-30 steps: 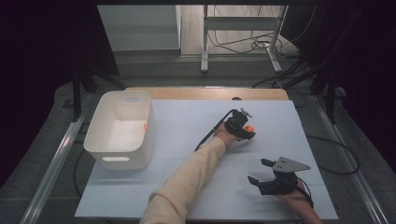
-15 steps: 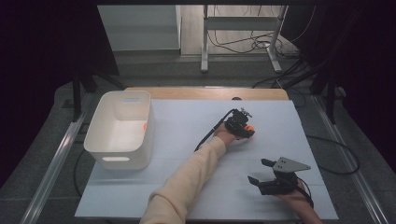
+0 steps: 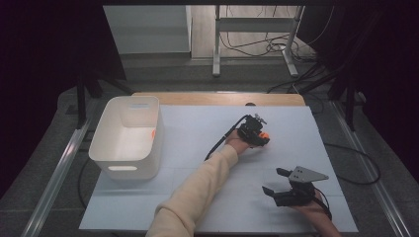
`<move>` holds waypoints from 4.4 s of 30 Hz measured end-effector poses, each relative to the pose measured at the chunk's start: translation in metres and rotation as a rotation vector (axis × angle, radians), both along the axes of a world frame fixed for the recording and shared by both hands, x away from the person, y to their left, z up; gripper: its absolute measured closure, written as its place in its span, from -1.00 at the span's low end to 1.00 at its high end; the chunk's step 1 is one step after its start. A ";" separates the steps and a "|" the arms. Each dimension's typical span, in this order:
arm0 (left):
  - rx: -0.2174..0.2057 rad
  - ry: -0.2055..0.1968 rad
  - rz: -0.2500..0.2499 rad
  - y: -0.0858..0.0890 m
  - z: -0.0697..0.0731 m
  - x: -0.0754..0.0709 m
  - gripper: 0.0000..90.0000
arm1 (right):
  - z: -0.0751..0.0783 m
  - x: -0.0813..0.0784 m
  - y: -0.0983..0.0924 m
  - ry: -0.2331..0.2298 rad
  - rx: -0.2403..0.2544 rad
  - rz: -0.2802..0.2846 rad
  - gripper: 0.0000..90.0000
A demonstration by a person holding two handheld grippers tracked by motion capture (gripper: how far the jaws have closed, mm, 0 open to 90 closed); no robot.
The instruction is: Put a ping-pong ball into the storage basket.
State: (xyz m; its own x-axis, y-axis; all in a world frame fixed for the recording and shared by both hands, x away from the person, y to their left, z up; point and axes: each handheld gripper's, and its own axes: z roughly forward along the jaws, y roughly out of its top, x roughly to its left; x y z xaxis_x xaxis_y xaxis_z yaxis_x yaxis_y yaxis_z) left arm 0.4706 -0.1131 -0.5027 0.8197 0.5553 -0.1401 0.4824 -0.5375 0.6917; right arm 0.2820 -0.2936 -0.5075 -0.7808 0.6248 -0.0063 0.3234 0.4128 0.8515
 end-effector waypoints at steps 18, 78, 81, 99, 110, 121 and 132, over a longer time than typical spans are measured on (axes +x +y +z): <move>-0.019 -0.015 0.007 0.019 0.012 -0.013 0.12 | 0.000 0.000 0.001 0.003 -0.009 0.003 -0.69; -0.089 -0.097 0.085 0.123 0.048 -0.067 0.11 | -0.001 -0.002 0.002 0.002 -0.027 0.001 -0.69; -0.092 -0.098 0.091 0.126 0.049 -0.068 0.11 | -0.001 -0.002 0.002 0.002 -0.028 0.001 -0.69; -0.102 -0.115 0.107 0.141 0.056 -0.076 0.11 | -0.002 -0.002 0.002 0.001 -0.024 0.002 -0.69; -0.102 -0.140 0.132 0.156 0.067 -0.084 0.11 | -0.002 -0.001 0.003 0.000 -0.030 -0.003 -0.69; -0.098 -0.162 0.161 0.173 0.078 -0.091 0.11 | -0.003 -0.001 0.003 0.002 -0.041 -0.011 -0.69; -0.095 -0.175 0.178 0.181 0.086 -0.093 0.11 | -0.003 -0.001 0.003 0.003 -0.039 -0.015 -0.69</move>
